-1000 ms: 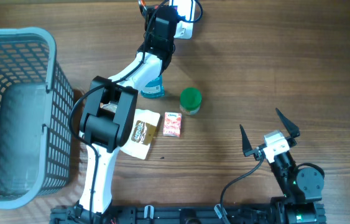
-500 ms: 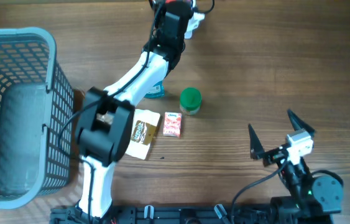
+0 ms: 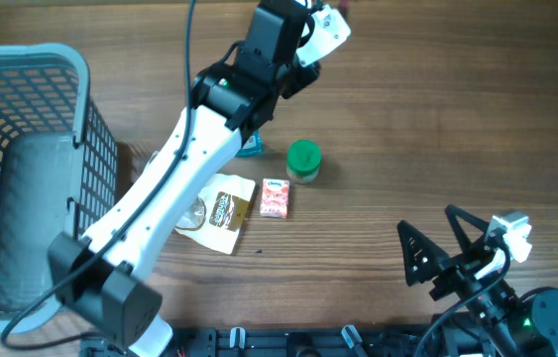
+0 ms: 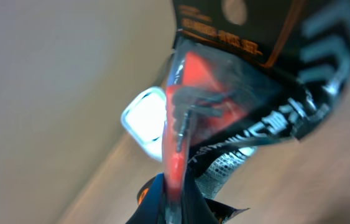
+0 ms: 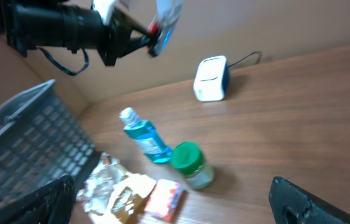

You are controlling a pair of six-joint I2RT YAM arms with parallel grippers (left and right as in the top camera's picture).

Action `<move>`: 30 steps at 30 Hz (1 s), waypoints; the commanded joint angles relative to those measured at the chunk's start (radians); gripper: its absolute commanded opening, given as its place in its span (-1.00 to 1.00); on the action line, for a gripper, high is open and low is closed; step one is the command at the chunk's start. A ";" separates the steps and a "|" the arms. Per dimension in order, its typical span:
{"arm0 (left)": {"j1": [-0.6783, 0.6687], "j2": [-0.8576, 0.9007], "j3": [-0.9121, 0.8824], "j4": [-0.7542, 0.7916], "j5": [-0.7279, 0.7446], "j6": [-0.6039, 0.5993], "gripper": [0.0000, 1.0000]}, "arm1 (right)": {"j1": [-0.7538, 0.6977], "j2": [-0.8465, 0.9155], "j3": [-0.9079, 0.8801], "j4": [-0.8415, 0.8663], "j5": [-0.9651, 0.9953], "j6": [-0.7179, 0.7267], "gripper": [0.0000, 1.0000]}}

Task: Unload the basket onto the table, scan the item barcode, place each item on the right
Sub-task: 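Reach the right gripper up and grasp the package from the left gripper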

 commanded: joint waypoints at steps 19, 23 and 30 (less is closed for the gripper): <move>0.091 -0.082 0.007 -0.189 1.004 -0.387 -0.92 | 0.002 0.479 0.019 0.454 -0.278 -0.043 1.00; 0.091 -0.079 0.006 -0.251 0.994 -0.407 -0.92 | 0.002 0.724 0.123 0.608 -0.510 -0.109 1.00; 0.091 -0.079 0.006 -0.287 0.924 -0.407 -0.92 | -0.157 0.732 0.242 0.448 -0.526 -0.161 1.00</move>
